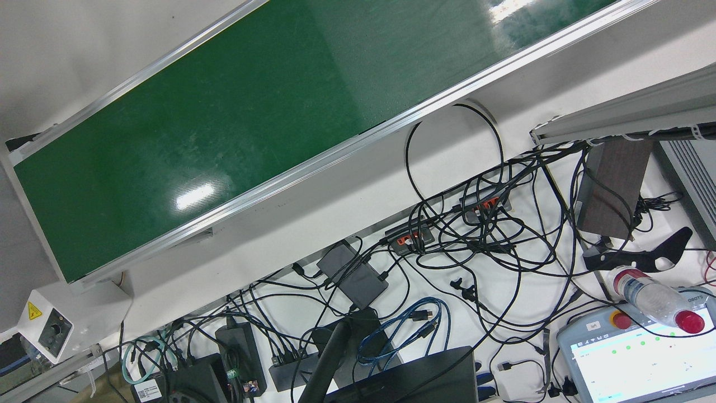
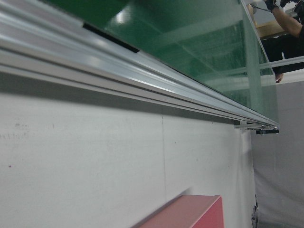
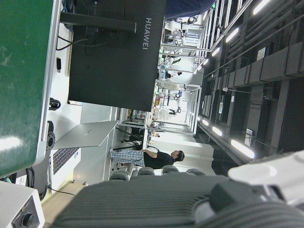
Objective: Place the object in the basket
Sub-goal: 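Close the left hand fingers around the red plush toy and lift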
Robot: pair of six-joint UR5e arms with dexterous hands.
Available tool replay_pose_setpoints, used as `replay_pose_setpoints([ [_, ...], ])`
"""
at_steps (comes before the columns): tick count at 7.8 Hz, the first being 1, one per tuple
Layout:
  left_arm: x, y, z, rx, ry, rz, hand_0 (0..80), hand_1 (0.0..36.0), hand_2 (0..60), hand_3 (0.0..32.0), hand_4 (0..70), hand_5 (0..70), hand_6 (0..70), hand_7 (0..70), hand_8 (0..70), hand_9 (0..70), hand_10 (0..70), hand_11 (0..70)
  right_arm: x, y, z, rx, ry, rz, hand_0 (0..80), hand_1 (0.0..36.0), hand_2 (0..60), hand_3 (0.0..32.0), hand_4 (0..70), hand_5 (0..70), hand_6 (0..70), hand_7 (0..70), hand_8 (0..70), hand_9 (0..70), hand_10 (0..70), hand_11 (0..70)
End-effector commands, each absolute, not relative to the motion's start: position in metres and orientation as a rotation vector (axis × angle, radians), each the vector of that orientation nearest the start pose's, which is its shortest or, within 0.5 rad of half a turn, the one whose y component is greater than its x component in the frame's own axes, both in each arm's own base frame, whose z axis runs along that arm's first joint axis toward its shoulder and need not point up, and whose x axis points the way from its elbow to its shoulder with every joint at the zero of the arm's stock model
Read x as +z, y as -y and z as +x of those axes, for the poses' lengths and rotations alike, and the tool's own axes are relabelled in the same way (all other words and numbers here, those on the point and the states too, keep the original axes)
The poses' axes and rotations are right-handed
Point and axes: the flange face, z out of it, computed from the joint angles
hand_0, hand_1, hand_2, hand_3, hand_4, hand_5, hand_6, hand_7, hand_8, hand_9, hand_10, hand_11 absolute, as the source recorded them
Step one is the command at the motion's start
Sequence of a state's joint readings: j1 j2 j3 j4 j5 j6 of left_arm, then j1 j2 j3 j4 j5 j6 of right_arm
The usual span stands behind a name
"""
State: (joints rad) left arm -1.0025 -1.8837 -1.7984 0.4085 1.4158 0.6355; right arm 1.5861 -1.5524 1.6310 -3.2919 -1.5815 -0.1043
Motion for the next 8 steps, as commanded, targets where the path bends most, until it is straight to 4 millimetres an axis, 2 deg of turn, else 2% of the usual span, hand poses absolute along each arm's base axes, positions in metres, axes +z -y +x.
replay_pose_setpoints([
  [1, 0.452, 0.567, 0.184, -1.517, -1.947, 0.202, 58.7, 20.8, 8.8, 0.0, 16.4, 70.0, 15.4, 34.9, 34.1, 50.3, 24.6, 37.6, 0.663, 0.489, 0.14, -2.352, -2.188, -0.118, 0.0, 0.0, 0.0, 0.0, 0.0, 0.0, 0.0, 0.0, 0.0, 0.0, 0.0, 0.0],
  [2, 0.453, 0.567, 0.183, -1.519, -1.948, 0.202, 57.3, 21.0, 16.0, 0.0, 16.4, 70.0, 17.3, 39.8, 35.2, 52.0, 33.0, 48.7, 0.663, 0.489, 0.14, -2.352, -2.188, -0.118, 0.0, 0.0, 0.0, 0.0, 0.0, 0.0, 0.0, 0.0, 0.0, 0.0, 0.0, 0.0],
  [3, 0.45, 0.566, 0.183, -1.518, -1.957, 0.192, 55.9, 21.1, 20.8, 0.0, 14.0, 70.0, 17.8, 41.6, 34.6, 51.6, 39.3, 56.7, 0.663, 0.489, 0.14, -2.352, -2.188, -0.118, 0.0, 0.0, 0.0, 0.0, 0.0, 0.0, 0.0, 0.0, 0.0, 0.0, 0.0, 0.0],
  [4, 0.433, 0.56, 0.179, -1.5, -1.981, 0.187, 56.3, 21.7, 21.5, 0.0, 11.8, 70.0, 17.5, 41.7, 34.3, 51.2, 38.2, 55.3, 0.663, 0.489, 0.139, -2.353, -2.188, -0.117, 0.0, 0.0, 0.0, 0.0, 0.0, 0.0, 0.0, 0.0, 0.0, 0.0, 0.0, 0.0],
  [6, 0.358, 0.518, 0.155, -1.434, -2.082, 0.185, 55.5, 21.8, 24.4, 0.0, 12.5, 70.0, 17.7, 42.1, 34.7, 51.8, 37.4, 54.3, 0.663, 0.489, 0.14, -2.352, -2.188, -0.118, 0.0, 0.0, 0.0, 0.0, 0.0, 0.0, 0.0, 0.0, 0.0, 0.0, 0.0, 0.0],
  [7, 0.329, 0.499, 0.146, -1.399, -2.127, 0.175, 55.0, 22.2, 27.7, 0.0, 13.1, 70.0, 17.8, 42.4, 35.0, 52.2, 37.3, 54.2, 0.663, 0.489, 0.14, -2.352, -2.188, -0.118, 0.0, 0.0, 0.0, 0.0, 0.0, 0.0, 0.0, 0.0, 0.0, 0.0, 0.0, 0.0],
  [8, 0.31, 0.47, 0.165, -1.348, -2.135, 0.104, 54.8, 22.3, 28.2, 0.0, 13.3, 70.0, 17.8, 42.2, 35.0, 52.1, 37.1, 53.9, 0.663, 0.489, 0.139, -2.353, -2.188, -0.117, 0.0, 0.0, 0.0, 0.0, 0.0, 0.0, 0.0, 0.0, 0.0, 0.0, 0.0, 0.0],
])
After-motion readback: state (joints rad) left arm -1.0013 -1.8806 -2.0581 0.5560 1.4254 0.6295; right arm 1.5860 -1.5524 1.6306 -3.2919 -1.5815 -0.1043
